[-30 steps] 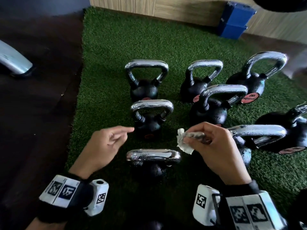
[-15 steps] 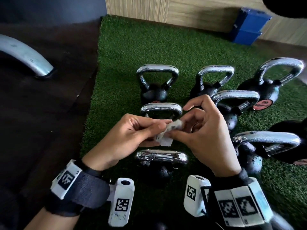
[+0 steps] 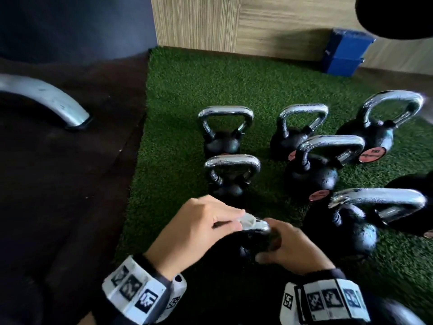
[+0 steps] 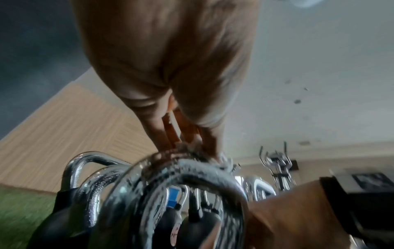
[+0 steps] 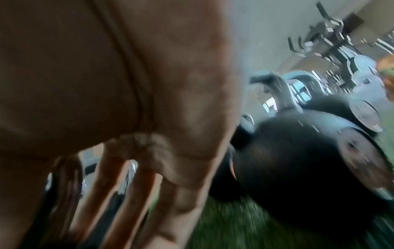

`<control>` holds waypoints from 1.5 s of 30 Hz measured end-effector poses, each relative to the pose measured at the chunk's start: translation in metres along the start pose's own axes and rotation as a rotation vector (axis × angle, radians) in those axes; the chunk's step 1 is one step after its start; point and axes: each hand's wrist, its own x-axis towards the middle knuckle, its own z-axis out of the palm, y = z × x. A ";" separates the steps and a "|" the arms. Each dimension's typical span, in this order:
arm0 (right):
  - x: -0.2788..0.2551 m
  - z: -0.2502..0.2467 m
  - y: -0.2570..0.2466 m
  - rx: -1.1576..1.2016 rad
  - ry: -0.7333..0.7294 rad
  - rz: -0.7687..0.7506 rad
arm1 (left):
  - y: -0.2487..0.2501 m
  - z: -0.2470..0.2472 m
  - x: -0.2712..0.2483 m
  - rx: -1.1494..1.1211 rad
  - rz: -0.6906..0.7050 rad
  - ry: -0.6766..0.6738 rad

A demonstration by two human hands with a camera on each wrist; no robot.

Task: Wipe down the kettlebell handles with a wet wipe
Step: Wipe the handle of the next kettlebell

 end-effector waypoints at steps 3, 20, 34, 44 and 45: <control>0.007 0.026 0.008 0.275 0.078 0.057 | -0.003 0.006 -0.009 0.159 0.092 -0.017; 0.010 0.043 0.018 0.296 0.270 0.104 | -0.036 0.004 -0.052 -0.121 -0.029 0.266; 0.009 0.045 0.020 0.321 0.279 0.116 | -0.078 0.045 -0.084 -0.613 -0.413 0.369; 0.002 0.045 0.018 0.316 0.325 0.120 | -0.079 0.065 -0.084 -0.441 -0.448 0.461; 0.000 0.044 0.019 0.293 0.329 0.104 | -0.081 0.064 -0.082 -0.428 -0.452 0.455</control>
